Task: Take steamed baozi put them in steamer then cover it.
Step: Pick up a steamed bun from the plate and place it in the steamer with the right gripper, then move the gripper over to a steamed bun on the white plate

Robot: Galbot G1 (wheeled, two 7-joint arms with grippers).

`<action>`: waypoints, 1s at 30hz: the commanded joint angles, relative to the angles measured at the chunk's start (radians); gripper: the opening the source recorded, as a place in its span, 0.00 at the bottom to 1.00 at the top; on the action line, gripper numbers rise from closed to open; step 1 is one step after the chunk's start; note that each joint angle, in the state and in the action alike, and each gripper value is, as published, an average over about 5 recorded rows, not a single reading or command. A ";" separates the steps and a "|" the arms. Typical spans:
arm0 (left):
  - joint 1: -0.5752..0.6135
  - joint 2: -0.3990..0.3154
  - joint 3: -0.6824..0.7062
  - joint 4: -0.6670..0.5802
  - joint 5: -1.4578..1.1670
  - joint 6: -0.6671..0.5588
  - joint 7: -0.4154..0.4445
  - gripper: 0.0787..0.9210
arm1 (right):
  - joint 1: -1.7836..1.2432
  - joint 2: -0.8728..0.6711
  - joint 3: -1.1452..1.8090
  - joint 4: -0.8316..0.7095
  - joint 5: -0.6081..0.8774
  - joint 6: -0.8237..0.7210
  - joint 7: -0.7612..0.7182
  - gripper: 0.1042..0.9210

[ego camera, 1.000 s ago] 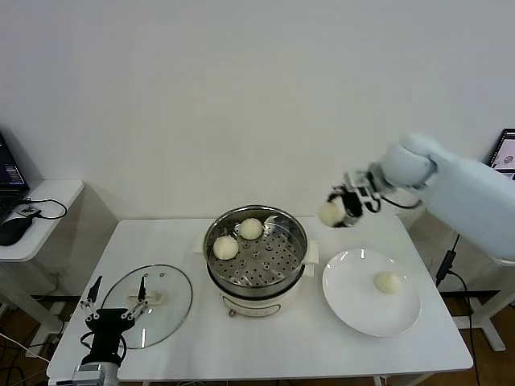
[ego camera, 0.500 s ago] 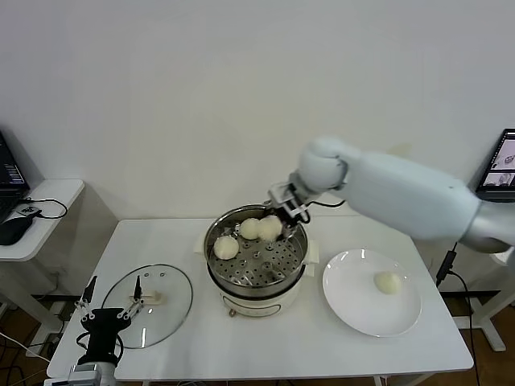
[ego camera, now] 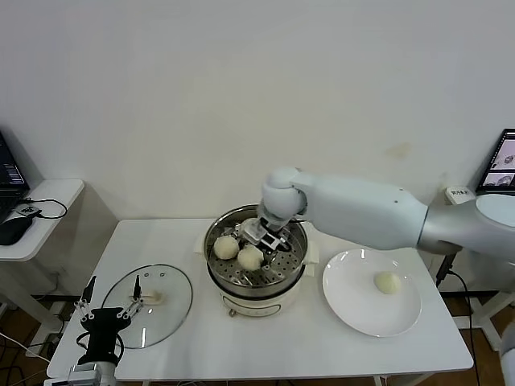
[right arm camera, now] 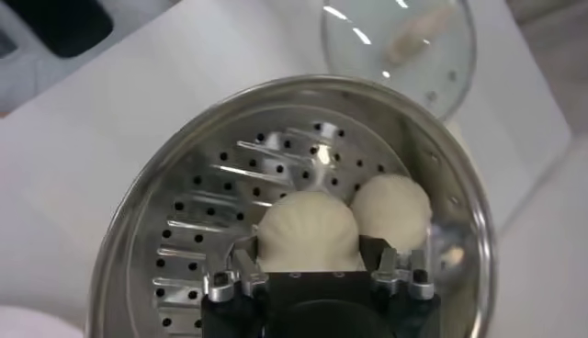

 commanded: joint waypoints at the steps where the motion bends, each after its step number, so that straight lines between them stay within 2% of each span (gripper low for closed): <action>1: -0.002 -0.003 0.002 0.005 0.000 -0.001 -0.001 0.88 | -0.007 0.033 -0.031 0.003 -0.089 0.116 -0.005 0.70; 10: -0.003 -0.005 0.004 0.005 0.000 -0.002 -0.002 0.88 | -0.007 0.025 -0.032 0.010 -0.086 0.132 0.004 0.72; 15: -0.004 -0.005 0.004 0.004 0.000 -0.001 -0.001 0.88 | 0.001 0.008 -0.018 0.014 -0.073 0.127 0.014 0.83; 19: -0.005 0.001 -0.002 0.002 -0.004 0.000 -0.001 0.88 | 0.033 -0.040 0.036 0.028 -0.040 0.096 -0.015 0.88; 25: -0.010 0.009 -0.008 -0.002 -0.007 0.003 0.000 0.88 | 0.097 -0.170 0.132 0.062 0.063 -0.044 -0.061 0.88; 30: -0.013 0.018 -0.006 -0.003 -0.007 0.004 0.001 0.88 | 0.114 -0.330 0.172 0.121 0.116 -0.268 -0.042 0.88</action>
